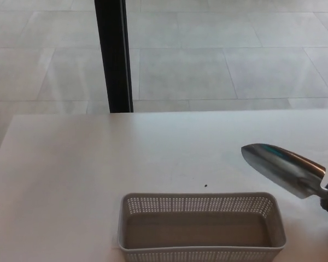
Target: A garden tool is kept on the righthand side and a container is kept on the lefthand side on a desk infront of the robot. the robot uses its right hand to pick up the garden tool and makes a scooping motion inside the container
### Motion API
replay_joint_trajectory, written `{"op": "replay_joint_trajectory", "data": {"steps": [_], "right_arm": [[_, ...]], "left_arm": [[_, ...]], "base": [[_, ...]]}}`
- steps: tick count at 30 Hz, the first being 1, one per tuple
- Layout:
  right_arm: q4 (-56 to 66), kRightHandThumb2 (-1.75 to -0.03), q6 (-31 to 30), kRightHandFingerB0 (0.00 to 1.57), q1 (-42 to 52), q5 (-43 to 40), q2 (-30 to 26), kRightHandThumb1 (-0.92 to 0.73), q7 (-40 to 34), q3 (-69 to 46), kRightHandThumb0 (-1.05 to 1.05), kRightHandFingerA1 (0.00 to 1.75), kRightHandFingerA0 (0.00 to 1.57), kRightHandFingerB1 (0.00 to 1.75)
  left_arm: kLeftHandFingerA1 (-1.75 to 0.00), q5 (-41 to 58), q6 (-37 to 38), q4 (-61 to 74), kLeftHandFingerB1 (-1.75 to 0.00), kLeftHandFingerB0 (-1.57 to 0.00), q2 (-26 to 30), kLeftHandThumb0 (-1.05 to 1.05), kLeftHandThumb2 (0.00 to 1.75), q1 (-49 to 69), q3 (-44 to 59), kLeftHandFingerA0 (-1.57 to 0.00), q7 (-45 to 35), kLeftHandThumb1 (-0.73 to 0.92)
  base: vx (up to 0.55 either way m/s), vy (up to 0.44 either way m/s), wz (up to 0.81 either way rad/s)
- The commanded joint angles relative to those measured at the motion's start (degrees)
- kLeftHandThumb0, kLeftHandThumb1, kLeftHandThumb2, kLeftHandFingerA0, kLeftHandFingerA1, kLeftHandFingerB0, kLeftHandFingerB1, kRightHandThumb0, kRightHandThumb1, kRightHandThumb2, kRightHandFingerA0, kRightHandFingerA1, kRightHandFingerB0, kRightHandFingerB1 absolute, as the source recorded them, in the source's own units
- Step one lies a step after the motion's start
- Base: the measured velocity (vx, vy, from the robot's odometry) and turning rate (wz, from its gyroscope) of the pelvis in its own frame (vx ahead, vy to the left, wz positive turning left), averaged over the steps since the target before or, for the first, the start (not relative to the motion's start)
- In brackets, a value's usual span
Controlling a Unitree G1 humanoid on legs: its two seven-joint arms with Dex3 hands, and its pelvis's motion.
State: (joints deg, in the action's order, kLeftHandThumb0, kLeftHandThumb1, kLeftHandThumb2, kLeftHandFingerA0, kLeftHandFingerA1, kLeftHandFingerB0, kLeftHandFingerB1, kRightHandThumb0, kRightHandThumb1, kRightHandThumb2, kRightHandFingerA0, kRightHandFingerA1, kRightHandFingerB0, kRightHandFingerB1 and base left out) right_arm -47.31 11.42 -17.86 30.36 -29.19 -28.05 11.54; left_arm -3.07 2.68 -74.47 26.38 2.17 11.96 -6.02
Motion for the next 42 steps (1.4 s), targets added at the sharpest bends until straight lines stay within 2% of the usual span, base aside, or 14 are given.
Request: {"op": "replay_joint_trajectory", "data": {"steps": [1, 3, 7, 8, 11, 12, 14, 15, 16, 23, 24, 27, 29, 42], "right_arm": [[-0.87, -0.70, 10.60, 0.65, 0.99, -3.20, 1.39, -0.68, -10.36, -5.01, -0.15, 1.66, 0.92, 1.41], [0.32, -0.65, 11.78, 0.74, 1.02, -2.23, 1.43, -0.77, -13.64, -5.88, -0.32, 1.64, 0.82, 1.41], [0.96, -0.63, 13.17, 0.79, -0.03, 1.90, 0.74, -0.77, -21.30, -5.46, -0.27, 1.61, 0.85, 1.39], [1.12, -0.73, 13.13, 0.75, -1.06, 5.20, -0.92, -0.70, -24.96, -4.02, -0.18, 1.63, 0.88, 1.43], [2.12, -0.80, 14.69, 0.80, -2.20, 7.30, -3.02, -0.62, -26.25, -3.29, -0.14, 1.66, 0.85, 1.44], [1.98, -0.78, 14.71, 0.78, -3.08, 8.69, -3.81, -0.65, -27.69, -2.67, -0.14, 1.63, 0.98, 1.37], [1.90, -0.78, 14.67, 0.78, -3.78, 9.04, -3.95, -0.65, -28.05, -2.49, -0.14, 1.63, 0.98, 1.37], [2.72, -0.74, 14.94, 0.72, -5.36, 12.19, -7.32, -0.64, -28.88, -1.07, -0.16, 1.74, 0.84, 1.51], [3.08, -0.74, 14.37, 0.69, -5.98, 13.50, -8.56, -0.66, -29.21, -0.48, -0.18, 1.75, 0.85, 1.53], [4.43, -0.72, 13.38, 0.67, -10.43, 21.03, -15.68, -0.55, -32.80, 4.16, -0.16, 1.75, 0.88, 1.45], [6.00, -0.62, 14.04, 0.76, -11.39, 24.98, -19.54, -0.57, -34.21, 6.12, -0.21, 1.73, 0.87, 1.11], [7.62, -0.59, 14.43, 0.79, -11.99, 26.42, -22.48, -0.60, -32.52, 7.62, -0.24, 1.73, 0.85, 0.93], [8.42, -0.56, 14.37, 0.91, -12.81, 27.86, -24.18, -0.55, -33.63, 8.64, -0.34, 1.61, 0.91, 0.61], [12.97, -0.57, 18.23, 0.83, -10.47, 29.95, -29.04, -0.57, -39.49, 11.56, -0.37, 1.63, 0.92, 0.66]], "left_arm": [[-0.67, 0.46, -0.03, -0.80, -0.53, -0.60, 0.99, -0.52, 0.59, -0.21, 0.27, -0.69, 0.39, 0.65], [-0.64, 0.51, -0.03, -0.63, -0.52, -0.60, 1.10, -0.52, 0.60, -0.29, 0.30, -0.71, 0.24, 0.65], [-0.63, 0.29, -0.40, -0.87, -0.51, -0.61, 1.19, -0.51, 0.60, -0.72, 0.14, -0.71, 0.14, 0.66], [-0.63, 0.50, -0.41, -0.56, -0.52, -0.60, 1.16, -0.52, 0.60, -0.78, 0.25, -0.69, -0.02, 0.66], [-0.64, 0.14, -0.54, -0.77, -0.51, -0.61, 1.27, -0.54, 0.60, -0.89, -0.04, -0.72, 0.20, 0.67], [-0.65, -0.04, -0.53, -0.66, -0.51, -0.61, 1.40, -0.53, 0.60, -0.88, -0.23, -0.71, 0.19, 0.67], [-0.65, 0.08, -0.51, -0.57, -0.51, -0.61, 1.60, -0.53, 0.60, -0.98, -0.10, -0.71, 0.16, 0.67], [-0.64, 0.71, -0.79, -0.55, -0.52, -0.60, 1.64, -0.52, 0.60, -1.16, 0.51, -0.70, -0.06, 0.66], [-0.67, 0.71, -0.29, -0.45, -0.57, -0.64, 1.68, -0.53, 0.60, -1.02, 0.49, -0.70, -0.36, 0.66], [-0.70, 0.27, -0.37, -0.62, -0.54, -0.60, 2.03, -0.52, 0.60, -1.75, 0.24, -0.74, 0.13, 0.66], [-0.70, 0.18, -0.51, -0.84, -0.56, -0.61, 1.99, -0.52, 0.60, -1.95, 0.22, -0.71, 0.35, 0.66], [-0.68, 0.22, -0.32, -0.51, -0.56, -0.61, 2.28, -0.53, 0.60, -1.74, 0.19, -0.71, 0.13, 0.67], [-0.73, 0.32, -0.15, -0.18, -0.57, -0.57, 2.63, -0.55, 0.60, -1.51, 0.23, -0.69, -0.29, 0.66], [-0.69, 0.53, -1.02, -0.29, -0.54, -0.57, 3.17, -0.53, 0.60, -2.33, 0.48, -0.68, -0.60, 0.66]], "base": [[0.00, 0.000, 0.00], [0.00, 0.000, 0.00], [0.00, 0.000, 0.00], [0.00, 0.000, 0.00], [0.00, 0.000, 0.00], [0.00, 0.000, 0.00], [0.00, 0.000, 0.00], [0.00, 0.000, 0.00], [0.00, 0.000, 0.00], [0.00, 0.000, 0.00], [0.00, 0.000, 0.00], [0.00, 0.000, 0.00], [0.00, 0.000, 0.00], [0.00, 0.000, 0.00]]}}
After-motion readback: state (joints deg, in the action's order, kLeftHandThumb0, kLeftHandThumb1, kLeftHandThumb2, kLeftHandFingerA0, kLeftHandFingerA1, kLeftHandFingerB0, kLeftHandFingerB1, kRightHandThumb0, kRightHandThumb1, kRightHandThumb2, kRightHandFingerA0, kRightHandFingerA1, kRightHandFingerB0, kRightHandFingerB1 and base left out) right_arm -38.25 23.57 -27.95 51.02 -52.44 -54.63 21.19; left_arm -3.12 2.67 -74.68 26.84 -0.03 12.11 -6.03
